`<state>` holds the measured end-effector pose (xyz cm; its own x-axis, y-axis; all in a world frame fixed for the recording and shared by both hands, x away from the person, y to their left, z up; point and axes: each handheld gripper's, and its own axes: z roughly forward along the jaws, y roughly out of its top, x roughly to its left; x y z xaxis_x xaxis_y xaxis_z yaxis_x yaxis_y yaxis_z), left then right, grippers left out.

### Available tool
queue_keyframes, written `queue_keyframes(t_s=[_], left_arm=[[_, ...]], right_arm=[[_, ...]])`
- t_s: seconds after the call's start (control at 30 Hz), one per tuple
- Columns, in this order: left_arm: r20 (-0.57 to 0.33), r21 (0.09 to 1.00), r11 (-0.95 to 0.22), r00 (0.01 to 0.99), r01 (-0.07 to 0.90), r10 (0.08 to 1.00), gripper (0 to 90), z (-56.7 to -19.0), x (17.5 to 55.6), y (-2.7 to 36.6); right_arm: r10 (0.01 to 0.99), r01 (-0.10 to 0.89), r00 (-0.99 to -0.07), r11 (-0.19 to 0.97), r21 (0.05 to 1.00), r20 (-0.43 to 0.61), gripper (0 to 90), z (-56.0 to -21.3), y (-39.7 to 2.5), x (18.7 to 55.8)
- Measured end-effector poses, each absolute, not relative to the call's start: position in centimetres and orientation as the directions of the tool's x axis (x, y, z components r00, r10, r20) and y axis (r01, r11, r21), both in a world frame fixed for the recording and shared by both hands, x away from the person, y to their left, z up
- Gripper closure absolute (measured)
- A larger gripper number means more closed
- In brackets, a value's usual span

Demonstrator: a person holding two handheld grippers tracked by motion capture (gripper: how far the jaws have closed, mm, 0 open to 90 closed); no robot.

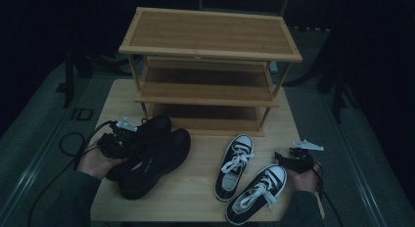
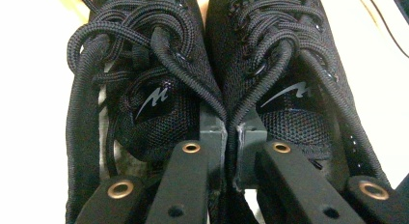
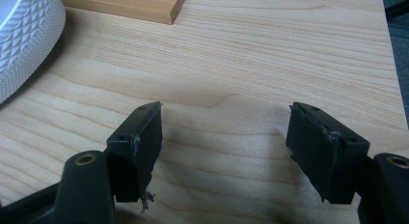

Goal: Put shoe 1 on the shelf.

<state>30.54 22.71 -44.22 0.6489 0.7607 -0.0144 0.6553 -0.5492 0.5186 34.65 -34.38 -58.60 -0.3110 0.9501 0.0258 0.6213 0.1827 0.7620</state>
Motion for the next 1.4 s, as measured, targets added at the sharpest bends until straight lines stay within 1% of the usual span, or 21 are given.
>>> queue_keyframes(t_s=[0.87, 1.4], left_arm=[[-0.02, 0.537, -0.564, 0.678, 0.627, 0.735, 85.6, -43.9, 34.0, 18.3], [-0.006, 0.544, -0.557, 0.667, 0.627, 0.745, 85.6, -44.1, 35.9, 16.1]], right_arm=[[0.95, 0.622, -0.311, 0.182, 0.762, 0.027, 28.1, -58.6, -34.4, 34.7], [0.95, 0.619, -0.313, 0.183, 0.764, 0.025, 28.1, -58.6, -34.4, 34.7]])
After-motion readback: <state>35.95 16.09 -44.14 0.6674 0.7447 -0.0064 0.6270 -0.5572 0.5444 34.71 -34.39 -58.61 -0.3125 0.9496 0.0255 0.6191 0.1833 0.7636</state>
